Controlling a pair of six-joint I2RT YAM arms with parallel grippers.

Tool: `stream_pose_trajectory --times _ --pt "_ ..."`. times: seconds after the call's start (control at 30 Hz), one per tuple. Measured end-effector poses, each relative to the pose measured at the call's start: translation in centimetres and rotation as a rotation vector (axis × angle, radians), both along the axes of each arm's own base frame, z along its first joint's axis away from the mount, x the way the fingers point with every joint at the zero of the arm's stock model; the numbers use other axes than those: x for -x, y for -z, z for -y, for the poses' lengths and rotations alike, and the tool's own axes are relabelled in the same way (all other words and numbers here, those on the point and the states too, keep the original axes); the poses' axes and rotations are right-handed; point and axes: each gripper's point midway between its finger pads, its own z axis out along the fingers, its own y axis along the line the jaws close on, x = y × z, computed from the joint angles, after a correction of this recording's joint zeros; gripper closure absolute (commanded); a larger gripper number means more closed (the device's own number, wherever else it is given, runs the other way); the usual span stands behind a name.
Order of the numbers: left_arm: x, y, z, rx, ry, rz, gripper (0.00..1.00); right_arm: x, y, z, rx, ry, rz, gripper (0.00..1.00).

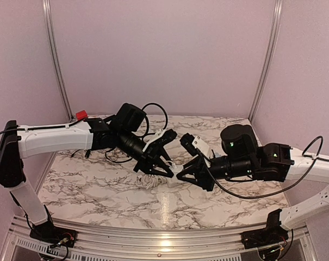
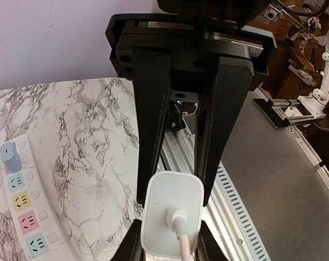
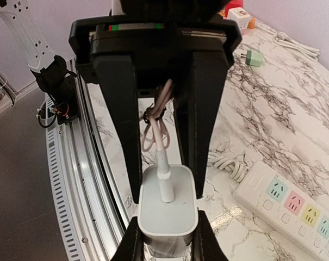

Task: Insert the plug
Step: Pass from the right arm to the left, then insert the socket into the socket slot.

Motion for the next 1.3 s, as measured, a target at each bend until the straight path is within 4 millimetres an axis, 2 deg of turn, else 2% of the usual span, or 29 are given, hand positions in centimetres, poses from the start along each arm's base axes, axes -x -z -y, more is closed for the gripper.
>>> stream_pose_trajectory --times 0.07,0.2,0.3,0.33,0.37,0.4,0.47,0.5,0.53,0.67,0.7,0.73,0.97,1.17,1.3 --pt "0.1 0.0 0.0 0.0 0.005 -0.006 0.99 0.0 0.0 0.0 0.0 0.0 0.0 1.0" --pt "0.1 0.0 -0.1 0.004 0.01 -0.005 1.0 0.0 0.0 0.0 -0.002 0.002 0.0 1.0" --pt "0.1 0.0 -0.1 0.005 0.011 -0.003 1.0 0.0 0.0 0.0 -0.001 0.003 0.0 0.94" --pt "0.1 0.0 -0.1 0.005 0.011 -0.003 1.0 -0.1 0.0 0.0 -0.001 0.003 0.0 0.83" --pt "0.1 0.0 -0.1 0.005 0.011 -0.003 1.0 -0.1 0.0 0.0 -0.001 0.005 0.0 0.68" --pt "0.1 0.0 -0.1 0.004 0.01 -0.003 1.0 -0.1 0.0 0.0 0.0 0.009 0.001 0.57" --pt "-0.2 0.1 0.1 -0.004 -0.006 -0.008 1.0 -0.4 0.1 0.1 0.004 0.027 0.003 0.41" --pt "-0.5 0.3 0.2 -0.013 -0.018 -0.012 1.0 -0.6 0.0 0.2 0.005 0.041 0.007 0.22" --pt "-0.8 0.6 0.4 -0.023 -0.033 -0.014 1.0 -0.9 0.0 0.3 0.008 0.058 0.013 0.14" --pt "-2.0 1.6 0.8 -0.061 -0.095 -0.019 1.0 -1.9 -0.3 1.2 0.013 0.128 0.041 0.1" --pt "-2.2 1.8 0.8 -0.066 -0.106 -0.018 1.0 -2.1 -0.6 1.5 0.009 0.146 0.05 0.04" --pt "-2.4 1.9 0.9 -0.072 -0.122 -0.017 1.0 -2.3 -1.0 1.8 0.001 0.163 0.059 0.02" --pt "-5.3 2.5 1.7 -0.098 -0.263 0.015 1.0 -4.2 -4.3 5.2 -0.062 0.349 0.134 0.01" --pt "-8.7 4.3 2.9 -0.138 -0.402 0.045 1.0 -7.0 -4.2 8.7 -0.023 0.572 0.172 0.02" --pt "-10.3 5.7 3.3 -0.17 -0.467 0.055 1.0 -8.9 -4.3 11.3 -0.017 0.709 0.176 0.01"
